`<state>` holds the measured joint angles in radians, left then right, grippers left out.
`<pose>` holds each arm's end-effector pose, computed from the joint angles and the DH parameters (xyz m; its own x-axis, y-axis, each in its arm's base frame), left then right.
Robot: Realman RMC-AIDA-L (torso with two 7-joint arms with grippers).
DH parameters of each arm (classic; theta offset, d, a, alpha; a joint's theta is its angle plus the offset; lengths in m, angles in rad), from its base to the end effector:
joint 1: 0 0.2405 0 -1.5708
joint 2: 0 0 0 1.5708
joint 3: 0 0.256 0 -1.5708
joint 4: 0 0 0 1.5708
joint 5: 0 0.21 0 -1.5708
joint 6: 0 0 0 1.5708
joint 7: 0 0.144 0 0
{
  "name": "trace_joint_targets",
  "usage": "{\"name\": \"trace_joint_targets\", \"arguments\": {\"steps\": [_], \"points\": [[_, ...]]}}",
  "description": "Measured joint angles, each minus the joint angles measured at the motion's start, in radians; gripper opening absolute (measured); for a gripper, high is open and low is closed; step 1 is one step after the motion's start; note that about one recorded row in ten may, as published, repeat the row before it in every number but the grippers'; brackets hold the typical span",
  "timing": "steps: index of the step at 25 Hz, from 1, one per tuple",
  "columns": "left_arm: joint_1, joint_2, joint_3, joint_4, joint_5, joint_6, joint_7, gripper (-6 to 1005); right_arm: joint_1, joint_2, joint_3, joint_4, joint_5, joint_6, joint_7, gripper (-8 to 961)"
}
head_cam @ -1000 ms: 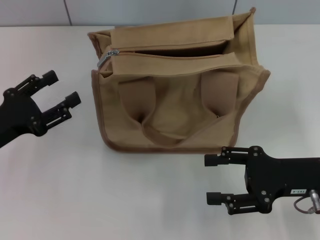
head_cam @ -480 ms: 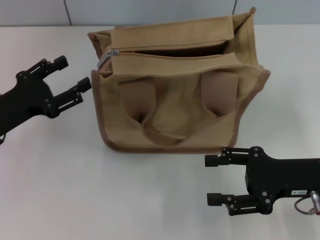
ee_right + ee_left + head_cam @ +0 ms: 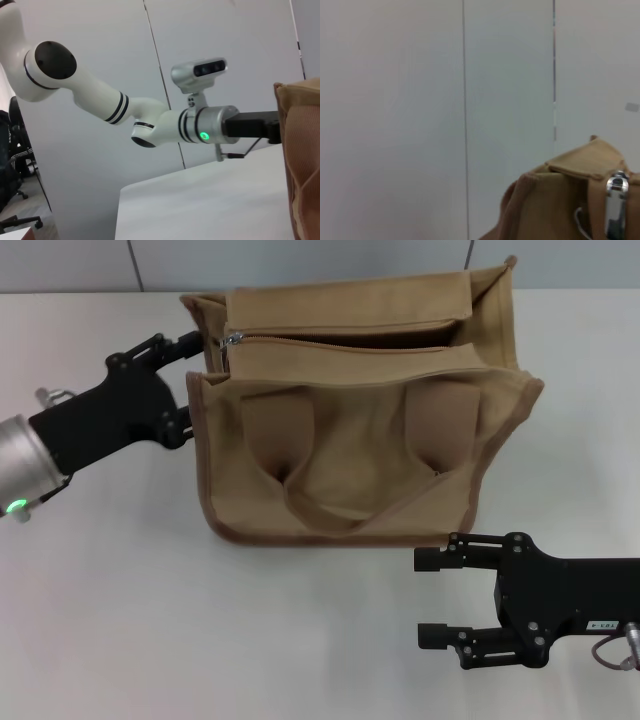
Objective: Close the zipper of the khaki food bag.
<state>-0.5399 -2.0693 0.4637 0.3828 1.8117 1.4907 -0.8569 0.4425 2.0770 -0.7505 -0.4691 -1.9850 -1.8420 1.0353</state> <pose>-0.2746 0.3365 -0.0010 0.7496 0.0137 0.6617 0.4019 -0.8038 -0.4386 0.2662 0.2498 -0.0280 0.7677 -0.2143 -0.6038 -0.2157 -0.9738 0.0714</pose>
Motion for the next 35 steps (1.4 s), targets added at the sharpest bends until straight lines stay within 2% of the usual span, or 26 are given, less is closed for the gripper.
{"name": "trace_joint_targets", "arguments": {"steps": [4, 10, 16, 26, 31, 35], "points": [[-0.028, -0.001, -0.002, -0.02, -0.001, -0.045, 0.004, 792, 0.0, -0.001, 0.002, 0.0, 0.0, 0.0, 0.0, 721], [-0.014, -0.001, -0.003, -0.021, -0.02, -0.02, 0.02, 791, 0.002, -0.002, 0.004, 0.0, 0.0, 0.001, -0.001, 719], [0.02, 0.001, -0.004, -0.021, -0.092, 0.012, 0.017, 543, 0.006, -0.002, 0.006, -0.001, 0.0, 0.001, -0.002, 716], [0.029, 0.001, 0.003, -0.021, -0.094, 0.049, 0.024, 111, 0.009, -0.002, 0.007, 0.0, 0.0, 0.005, -0.002, 711], [0.029, 0.0, -0.001, -0.021, -0.095, 0.05, 0.023, -2, 0.008, -0.002, 0.007, 0.0, 0.0, 0.007, -0.002, 709], [0.033, 0.001, -0.005, -0.021, -0.121, 0.064, 0.016, 15, 0.005, -0.001, 0.007, -0.001, 0.007, 0.008, -0.002, 707]]}}
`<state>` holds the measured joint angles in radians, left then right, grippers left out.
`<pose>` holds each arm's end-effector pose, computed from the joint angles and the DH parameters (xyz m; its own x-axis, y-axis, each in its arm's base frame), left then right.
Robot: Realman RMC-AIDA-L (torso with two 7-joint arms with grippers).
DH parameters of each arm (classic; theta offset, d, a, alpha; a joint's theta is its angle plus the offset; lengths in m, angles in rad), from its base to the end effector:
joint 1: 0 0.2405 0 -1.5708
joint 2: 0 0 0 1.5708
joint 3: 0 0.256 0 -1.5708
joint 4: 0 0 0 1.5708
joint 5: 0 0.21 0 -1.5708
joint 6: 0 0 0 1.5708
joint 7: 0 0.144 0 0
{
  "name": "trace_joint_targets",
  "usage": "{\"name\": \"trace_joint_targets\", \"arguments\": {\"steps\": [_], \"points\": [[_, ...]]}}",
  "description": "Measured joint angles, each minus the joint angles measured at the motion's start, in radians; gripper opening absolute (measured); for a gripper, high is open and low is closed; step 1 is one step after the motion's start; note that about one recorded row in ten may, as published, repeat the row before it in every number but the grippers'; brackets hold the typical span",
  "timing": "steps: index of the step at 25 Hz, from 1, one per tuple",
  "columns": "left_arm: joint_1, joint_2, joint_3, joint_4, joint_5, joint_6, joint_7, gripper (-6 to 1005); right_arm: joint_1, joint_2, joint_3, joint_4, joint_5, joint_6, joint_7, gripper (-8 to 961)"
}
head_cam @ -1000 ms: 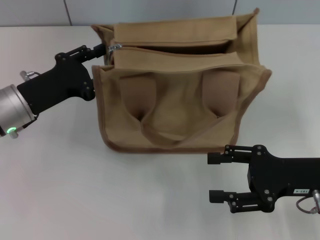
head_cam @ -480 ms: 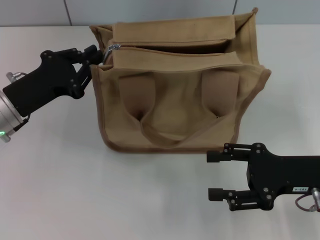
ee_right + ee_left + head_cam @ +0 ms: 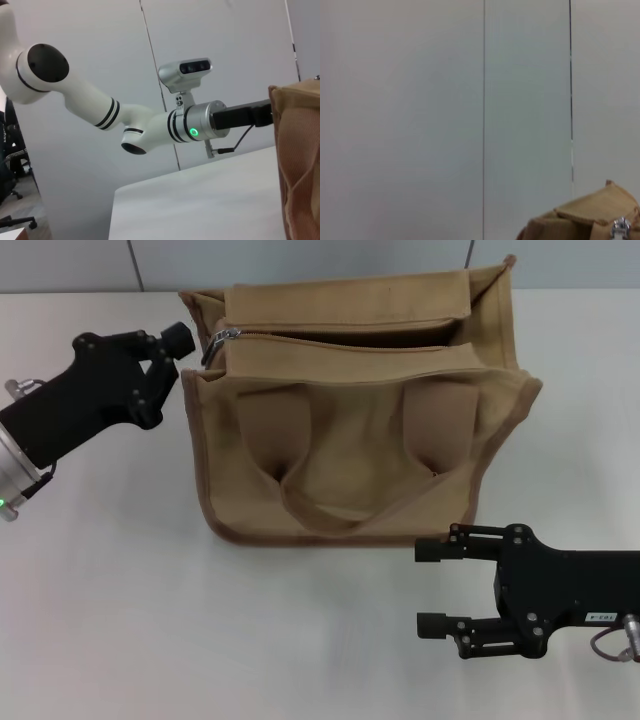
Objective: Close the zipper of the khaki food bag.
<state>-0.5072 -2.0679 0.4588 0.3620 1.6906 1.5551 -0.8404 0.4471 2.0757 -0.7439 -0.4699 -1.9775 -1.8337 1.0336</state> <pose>-0.2746 0.3292 0.0118 0.6698 -0.0401 0.7415 0.4526 -0.7695 -0.4505 0.2656 0.2534 -0.0268 0.7672 -0.2054 -0.6076 -0.2176 -0.9745 0.0547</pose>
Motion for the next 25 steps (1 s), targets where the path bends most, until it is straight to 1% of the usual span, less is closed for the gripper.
{"name": "trace_joint_targets", "arguments": {"steps": [5, 7, 10, 11, 15, 21, 25], "points": [[0.011, 0.005, 0.0, 0.011, -0.012, 0.03, -0.014, 37, -0.002, 0.001, 0.0, -0.001, 0.002, 0.001, -0.001, 705], [0.016, 0.013, 0.001, 0.027, -0.012, 0.032, -0.045, 46, -0.002, 0.001, 0.0, -0.001, 0.003, 0.001, -0.001, 704], [0.019, 0.043, 0.023, 0.046, 0.001, 0.035, -0.105, 58, -0.002, 0.001, 0.0, -0.001, 0.003, 0.001, -0.001, 702], [0.019, 0.057, 0.038, 0.049, 0.01, 0.042, -0.116, 63, -0.002, 0.001, 0.0, 0.0, 0.003, 0.001, -0.001, 702], [0.019, 0.058, 0.041, 0.06, 0.031, 0.042, -0.125, 80, -0.001, 0.001, 0.0, 0.001, 0.003, 0.001, -0.001, 700], [0.004, 0.053, 0.042, 0.09, 0.097, 0.033, -0.158, 106, 0.001, 0.0, 0.0, 0.001, 0.003, 0.001, -0.001, 697], [-0.004, 0.052, 0.05, 0.123, 0.128, 0.04, -0.166, 268, 0.001, 0.0, 0.001, 0.001, 0.003, 0.001, -0.001, 695]]}}
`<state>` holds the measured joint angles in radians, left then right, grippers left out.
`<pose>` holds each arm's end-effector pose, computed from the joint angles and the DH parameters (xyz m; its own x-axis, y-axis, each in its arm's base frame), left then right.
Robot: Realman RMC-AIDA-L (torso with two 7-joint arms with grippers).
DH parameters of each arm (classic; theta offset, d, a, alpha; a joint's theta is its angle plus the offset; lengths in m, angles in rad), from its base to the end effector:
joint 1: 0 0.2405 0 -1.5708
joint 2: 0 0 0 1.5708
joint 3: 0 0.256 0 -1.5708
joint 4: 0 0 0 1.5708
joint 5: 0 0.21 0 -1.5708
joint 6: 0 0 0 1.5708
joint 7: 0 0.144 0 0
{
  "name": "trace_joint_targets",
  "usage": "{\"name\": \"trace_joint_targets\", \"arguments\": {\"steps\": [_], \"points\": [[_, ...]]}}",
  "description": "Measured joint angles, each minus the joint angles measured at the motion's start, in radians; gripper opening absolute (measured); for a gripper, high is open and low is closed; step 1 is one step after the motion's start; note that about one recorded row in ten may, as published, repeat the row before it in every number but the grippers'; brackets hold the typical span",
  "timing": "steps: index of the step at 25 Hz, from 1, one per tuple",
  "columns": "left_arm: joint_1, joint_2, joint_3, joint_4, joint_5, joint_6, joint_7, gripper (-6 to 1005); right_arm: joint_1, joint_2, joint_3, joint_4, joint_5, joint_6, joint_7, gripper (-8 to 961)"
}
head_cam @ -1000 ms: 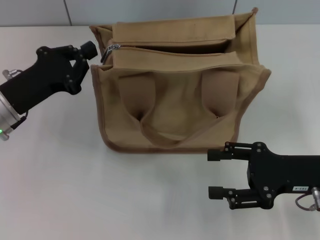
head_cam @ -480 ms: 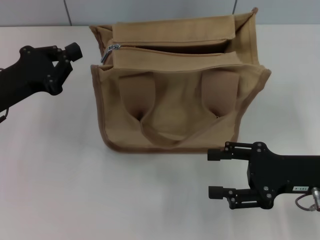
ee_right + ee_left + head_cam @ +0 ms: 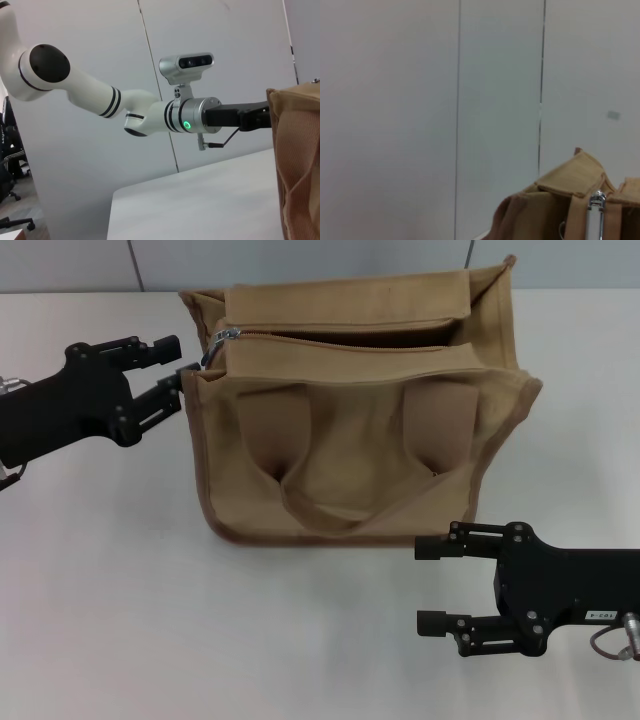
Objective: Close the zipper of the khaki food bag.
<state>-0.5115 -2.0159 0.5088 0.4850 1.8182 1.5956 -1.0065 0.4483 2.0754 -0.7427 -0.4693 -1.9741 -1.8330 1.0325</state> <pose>-0.2788 0.3326 0.0345 0.7497 0.0407 0.6605 0.3833 -0.8404 -0.3832 0.2652 0.2542 -0.0264 0.7659 -0.2026 -0.6102 -0.2171 -0.9748 0.0511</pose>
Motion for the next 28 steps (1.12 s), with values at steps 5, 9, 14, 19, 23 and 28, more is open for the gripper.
{"name": "trace_joint_targets", "arguments": {"steps": [5, 9, 14, 19, 23, 28], "points": [[-0.003, -0.001, 0.057, 0.026, 0.004, 0.002, -0.013, 430, -0.004, 0.0, 0.005, 0.0, 0.0, 0.0, 0.0, 693], [-0.022, -0.008, 0.075, 0.028, 0.005, -0.019, -0.01, 551, -0.005, 0.0, 0.013, 0.0, 0.0, 0.0, 0.0, 691], [-0.051, -0.031, 0.094, 0.03, 0.005, -0.074, -0.004, 712, -0.005, 0.0, 0.013, 0.0, 0.0, -0.002, 0.0, 689], [-0.064, -0.039, 0.117, 0.031, 0.005, -0.096, -0.003, 731, -0.006, 0.0, 0.013, 0.0, 0.0, -0.004, 0.0, 687], [-0.064, -0.04, 0.105, 0.03, -0.002, -0.098, -0.01, 623, -0.006, 0.0, 0.013, 0.0, 0.0, -0.004, 0.0, 685], [-0.058, -0.042, 0.094, 0.03, -0.01, -0.099, -0.005, 429, -0.007, 0.0, 0.013, 0.0, 0.0, -0.003, 0.0, 682]]}}
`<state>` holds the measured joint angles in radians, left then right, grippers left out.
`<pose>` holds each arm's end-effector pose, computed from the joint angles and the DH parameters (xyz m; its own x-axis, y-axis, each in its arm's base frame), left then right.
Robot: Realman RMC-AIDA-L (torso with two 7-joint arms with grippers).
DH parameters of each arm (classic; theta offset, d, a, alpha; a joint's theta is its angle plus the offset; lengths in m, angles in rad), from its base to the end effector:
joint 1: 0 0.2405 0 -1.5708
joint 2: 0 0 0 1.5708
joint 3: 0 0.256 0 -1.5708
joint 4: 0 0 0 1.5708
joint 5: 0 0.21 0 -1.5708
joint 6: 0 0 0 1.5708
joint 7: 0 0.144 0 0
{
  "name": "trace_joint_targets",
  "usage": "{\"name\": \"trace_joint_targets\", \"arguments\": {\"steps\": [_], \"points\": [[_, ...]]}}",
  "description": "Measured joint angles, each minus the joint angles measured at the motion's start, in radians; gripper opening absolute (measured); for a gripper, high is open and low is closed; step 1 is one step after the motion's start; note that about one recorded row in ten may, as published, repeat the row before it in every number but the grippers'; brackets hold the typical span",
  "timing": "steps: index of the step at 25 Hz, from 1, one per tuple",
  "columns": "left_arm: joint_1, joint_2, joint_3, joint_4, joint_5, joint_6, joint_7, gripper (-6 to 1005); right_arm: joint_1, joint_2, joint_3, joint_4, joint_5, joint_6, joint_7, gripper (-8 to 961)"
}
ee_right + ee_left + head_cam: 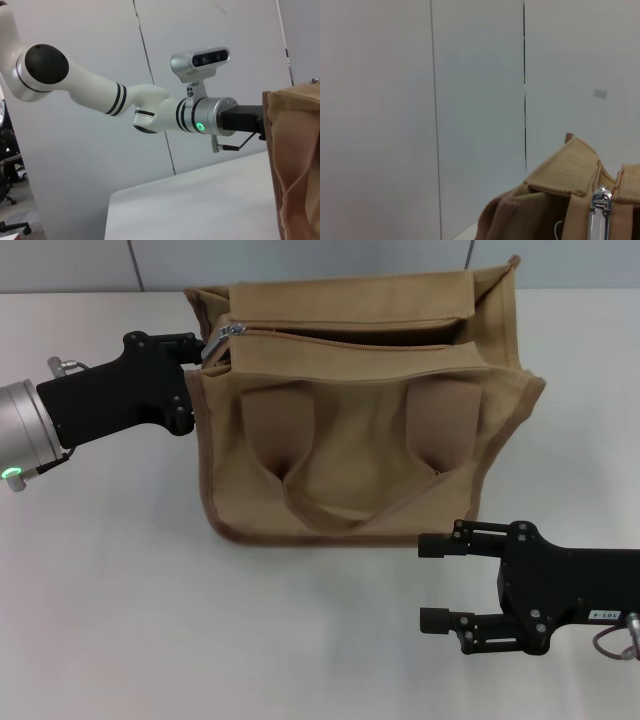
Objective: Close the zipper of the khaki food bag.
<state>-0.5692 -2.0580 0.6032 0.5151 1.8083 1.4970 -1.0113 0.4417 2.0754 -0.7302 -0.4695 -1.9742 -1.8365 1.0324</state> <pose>-0.2542 0.3525 0.0107 0.7915 0.0275 0.6105 0.3268 -0.8632 -0.3848 0.2669 0.2531 -0.0250 0.7595 -0.2057 -0.6171 -0.2272 -0.9728 0.0447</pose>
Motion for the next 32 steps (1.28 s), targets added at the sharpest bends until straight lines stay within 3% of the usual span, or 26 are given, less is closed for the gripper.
{"name": "trace_joint_targets", "arguments": {"steps": [8, 16, 26, 32], "points": [[0.013, 0.003, -0.002, -0.003, -0.034, 0.0, 0.002, 69, 0.0, 0.0, 0.0, 0.0, 0.0, 0.0, 0.0, 679], [0.037, 0.01, -0.002, -0.002, -0.081, 0.02, 0.001, -5, 0.0, 0.0, 0.0, 0.0, 0.0, 0.0, 0.0, 675], [0.04, 0.021, -0.003, 0.001, -0.15, 0.143, -0.032, -2, 0.001, 0.001, 0.042, 0.0, 0.0, -0.038, 0.0, 670], [-0.002, -0.006, 0.003, 0.003, -0.166, 0.186, -0.052, -1, 0.009, 0.002, 0.101, 0.002, 0.059, -0.145, 0.009, 668]]}}
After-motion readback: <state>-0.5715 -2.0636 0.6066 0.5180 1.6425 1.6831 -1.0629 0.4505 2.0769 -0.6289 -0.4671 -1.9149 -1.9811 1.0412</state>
